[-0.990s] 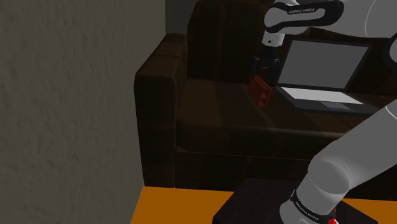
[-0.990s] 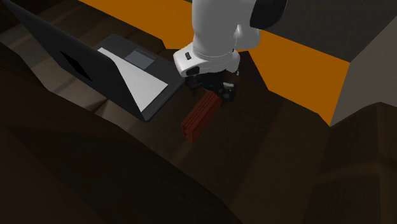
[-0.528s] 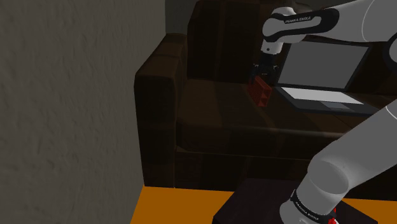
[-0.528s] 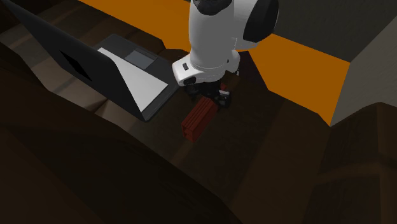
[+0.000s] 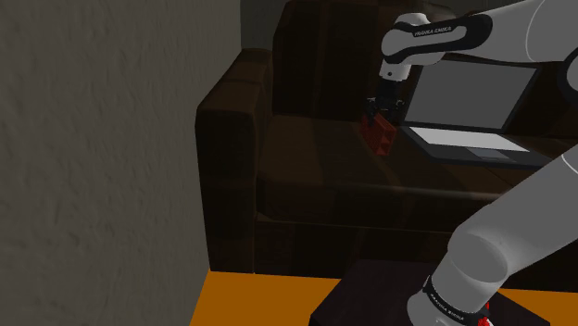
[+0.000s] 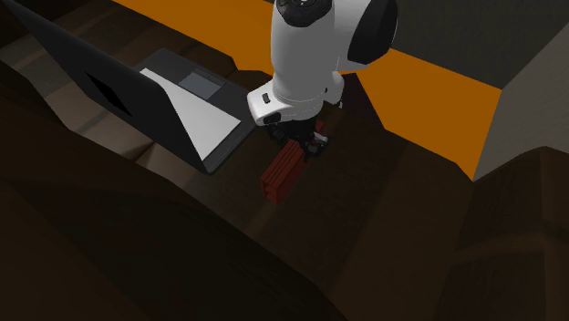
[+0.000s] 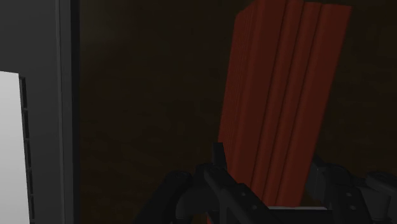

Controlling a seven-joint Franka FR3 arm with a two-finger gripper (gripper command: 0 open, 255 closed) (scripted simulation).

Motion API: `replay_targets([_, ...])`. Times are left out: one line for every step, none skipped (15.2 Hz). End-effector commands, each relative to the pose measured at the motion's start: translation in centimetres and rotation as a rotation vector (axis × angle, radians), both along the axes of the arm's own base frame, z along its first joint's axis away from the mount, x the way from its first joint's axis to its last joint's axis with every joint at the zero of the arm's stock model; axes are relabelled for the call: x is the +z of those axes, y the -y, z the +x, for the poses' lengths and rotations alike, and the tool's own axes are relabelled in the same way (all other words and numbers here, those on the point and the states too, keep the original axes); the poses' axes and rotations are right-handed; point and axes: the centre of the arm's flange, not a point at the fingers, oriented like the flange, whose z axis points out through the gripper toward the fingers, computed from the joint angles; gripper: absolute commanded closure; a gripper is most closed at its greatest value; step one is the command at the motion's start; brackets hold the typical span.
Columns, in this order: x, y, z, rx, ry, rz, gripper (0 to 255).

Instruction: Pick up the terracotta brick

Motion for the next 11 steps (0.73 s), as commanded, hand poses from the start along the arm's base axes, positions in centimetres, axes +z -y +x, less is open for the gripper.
replay_targets([-0.1, 0.0, 0.0, 0.000, -0.002, 0.000, 255])
replay_targets([-0.1, 0.0, 0.0, 0.000, -0.002, 0.000, 255])
replay_targets([-0.1, 0.0, 0.0, 0.000, -0.002, 0.000, 255])
replay_targets([0.0, 0.0, 0.0, 0.000, -0.002, 0.000, 255])
replay_targets([0.5, 0.0, 0.0, 0.000, -0.002, 0.000, 255])
replay_targets([1.0, 0.0, 0.0, 0.000, -0.002, 0.000, 255])
replay_targets([1.6, 0.0, 0.0, 0.000, -0.002, 0.000, 255])
replay_targets([2.1, 0.0, 0.0, 0.000, -0.002, 0.000, 255])
replay_targets([2.6, 0.0, 0.0, 0.000, -0.002, 0.000, 255])
replay_targets([3.2, 0.0, 0.0, 0.000, -0.002, 0.000, 255])
replay_targets([3.7, 0.0, 0.0, 0.000, -0.002, 0.000, 255])
